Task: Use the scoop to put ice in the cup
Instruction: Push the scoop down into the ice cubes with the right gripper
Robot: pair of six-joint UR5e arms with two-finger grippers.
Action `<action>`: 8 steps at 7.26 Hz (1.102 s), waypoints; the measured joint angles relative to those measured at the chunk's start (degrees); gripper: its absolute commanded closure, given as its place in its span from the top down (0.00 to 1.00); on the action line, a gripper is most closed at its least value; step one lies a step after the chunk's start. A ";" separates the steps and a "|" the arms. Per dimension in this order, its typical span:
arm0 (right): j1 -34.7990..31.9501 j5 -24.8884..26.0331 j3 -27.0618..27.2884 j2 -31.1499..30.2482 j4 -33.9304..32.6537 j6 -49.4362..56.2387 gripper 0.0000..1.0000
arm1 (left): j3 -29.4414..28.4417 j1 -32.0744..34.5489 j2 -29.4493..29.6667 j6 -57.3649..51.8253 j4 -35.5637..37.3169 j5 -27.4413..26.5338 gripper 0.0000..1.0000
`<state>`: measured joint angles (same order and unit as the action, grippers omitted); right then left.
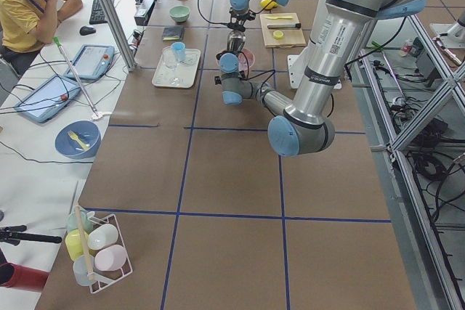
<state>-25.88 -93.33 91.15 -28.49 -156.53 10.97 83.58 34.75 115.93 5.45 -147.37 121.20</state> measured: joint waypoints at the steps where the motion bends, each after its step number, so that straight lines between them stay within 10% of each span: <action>1: 0.37 0.00 -0.98 0.40 0.15 0.01 0.00 | 0.00 -0.02 0.00 0.00 -0.01 0.00 1.00; 8: 1.75 -0.51 -4.77 -1.11 11.03 -0.19 0.00 | -0.08 -0.21 -0.05 0.00 -1.19 -0.01 1.00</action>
<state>-24.13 -93.84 86.37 -29.60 -145.50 10.78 83.50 34.54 115.87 5.45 -148.57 121.19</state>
